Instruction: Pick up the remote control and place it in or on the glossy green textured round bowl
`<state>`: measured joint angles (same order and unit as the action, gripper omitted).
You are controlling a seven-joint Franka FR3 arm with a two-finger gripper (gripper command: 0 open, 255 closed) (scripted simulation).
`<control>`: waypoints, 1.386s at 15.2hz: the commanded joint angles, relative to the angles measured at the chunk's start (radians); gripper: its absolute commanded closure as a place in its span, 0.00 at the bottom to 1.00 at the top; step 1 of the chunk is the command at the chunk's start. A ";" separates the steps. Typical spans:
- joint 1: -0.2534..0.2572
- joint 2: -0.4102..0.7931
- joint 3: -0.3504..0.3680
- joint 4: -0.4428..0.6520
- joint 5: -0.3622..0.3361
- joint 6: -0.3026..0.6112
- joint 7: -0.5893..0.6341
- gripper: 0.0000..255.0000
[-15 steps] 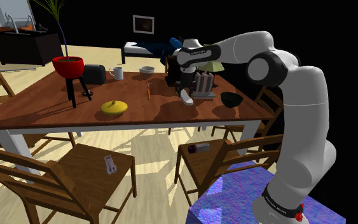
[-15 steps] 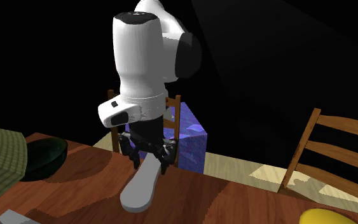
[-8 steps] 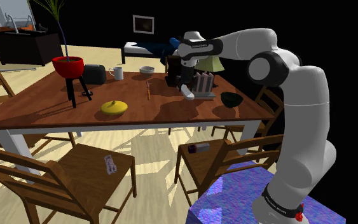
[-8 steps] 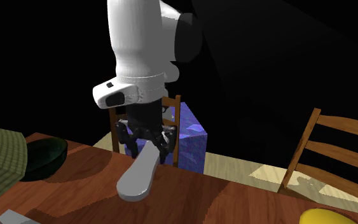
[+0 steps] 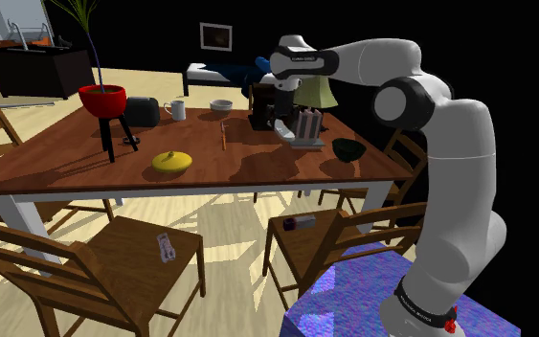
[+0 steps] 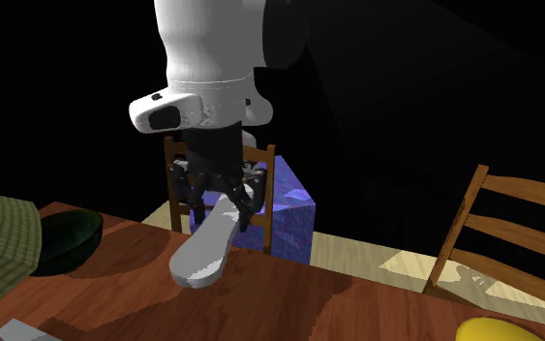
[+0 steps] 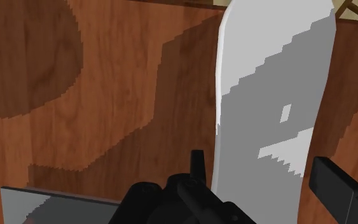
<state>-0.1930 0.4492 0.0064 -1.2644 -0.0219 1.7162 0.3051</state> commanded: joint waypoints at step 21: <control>-0.318 -0.053 -0.131 -0.064 0.054 0.016 -0.447 1.00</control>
<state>-0.4956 0.3873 -0.1190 -1.3483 0.0287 1.7423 -0.1195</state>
